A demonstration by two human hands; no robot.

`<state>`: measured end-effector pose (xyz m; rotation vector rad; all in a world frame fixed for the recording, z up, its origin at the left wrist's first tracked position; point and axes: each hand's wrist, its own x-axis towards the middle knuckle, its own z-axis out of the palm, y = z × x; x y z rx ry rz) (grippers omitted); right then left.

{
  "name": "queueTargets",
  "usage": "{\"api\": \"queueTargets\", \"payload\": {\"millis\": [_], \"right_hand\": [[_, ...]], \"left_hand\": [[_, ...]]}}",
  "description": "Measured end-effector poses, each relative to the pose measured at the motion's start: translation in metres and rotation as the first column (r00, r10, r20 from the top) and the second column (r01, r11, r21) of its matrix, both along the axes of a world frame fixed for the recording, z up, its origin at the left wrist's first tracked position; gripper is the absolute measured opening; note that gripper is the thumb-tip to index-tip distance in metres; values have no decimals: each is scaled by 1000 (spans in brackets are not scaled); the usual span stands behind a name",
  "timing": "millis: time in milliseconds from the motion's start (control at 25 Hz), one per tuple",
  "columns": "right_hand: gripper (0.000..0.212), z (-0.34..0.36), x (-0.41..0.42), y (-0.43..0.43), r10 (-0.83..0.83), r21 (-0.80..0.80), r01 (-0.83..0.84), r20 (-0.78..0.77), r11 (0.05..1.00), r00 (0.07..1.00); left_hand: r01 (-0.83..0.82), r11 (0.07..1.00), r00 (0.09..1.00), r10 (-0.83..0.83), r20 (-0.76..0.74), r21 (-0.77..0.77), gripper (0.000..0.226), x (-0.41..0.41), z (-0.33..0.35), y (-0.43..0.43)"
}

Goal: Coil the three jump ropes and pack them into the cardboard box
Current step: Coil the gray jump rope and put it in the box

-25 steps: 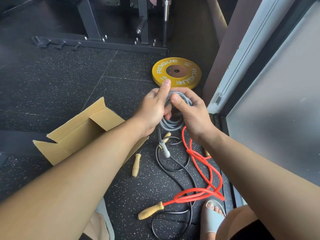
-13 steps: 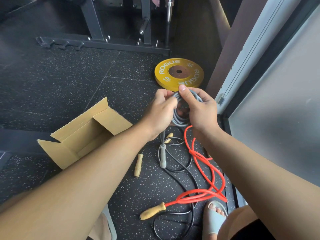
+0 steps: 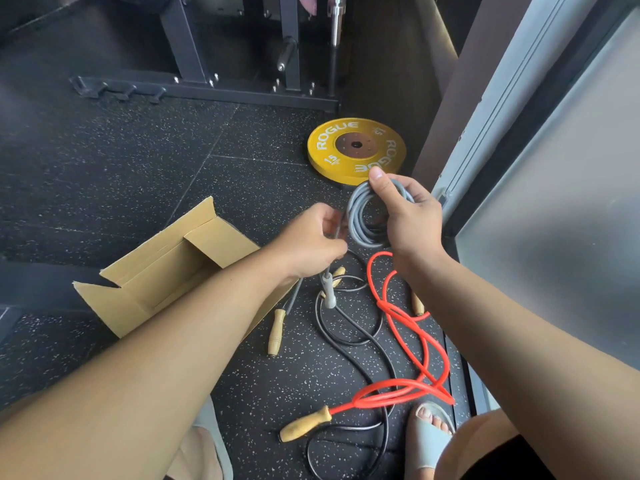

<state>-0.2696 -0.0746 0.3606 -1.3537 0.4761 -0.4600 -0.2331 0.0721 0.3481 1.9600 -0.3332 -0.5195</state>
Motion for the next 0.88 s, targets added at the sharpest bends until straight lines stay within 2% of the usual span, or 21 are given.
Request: {"api": "queueTargets", "payload": {"millis": [120,200,280,360,440,520,560,720,880], "right_hand": [[22,1,1,-5,-24,54,24,-7,998,1000],[22,1,0,-6,-16,71,17,-14,997,1000],[20,0,0,-6,-10,89,11,-18,996,1000],[21,-1,0,-7,-5,86,7,-22,996,1000],[23,0,1,-10,-1,83,3,-28,997,1000],[26,0,1,-13,2,98,2,-39,995,999],[27,0,1,-14,6,108,-1,-49,994,999],[23,-3,2,-10,30,109,-22,-74,994,997],[23,-4,2,-11,39,85,-32,-86,996,996]], "left_hand": [[163,958,986,-165,-11,235,18,3,-12,9],[209,915,974,-225,6,346,15,4,-18,14],[210,847,963,-264,44,489,14,4,-21,16],[130,813,973,-216,87,567,12,7,-23,18],[18,883,986,-95,140,470,12,12,-22,18],[-90,969,990,63,124,230,14,17,-18,17],[-146,983,986,135,97,113,15,18,-15,15],[-364,912,925,378,44,-186,12,21,-4,8],[-506,804,852,522,-37,-311,19,26,1,7]]}}
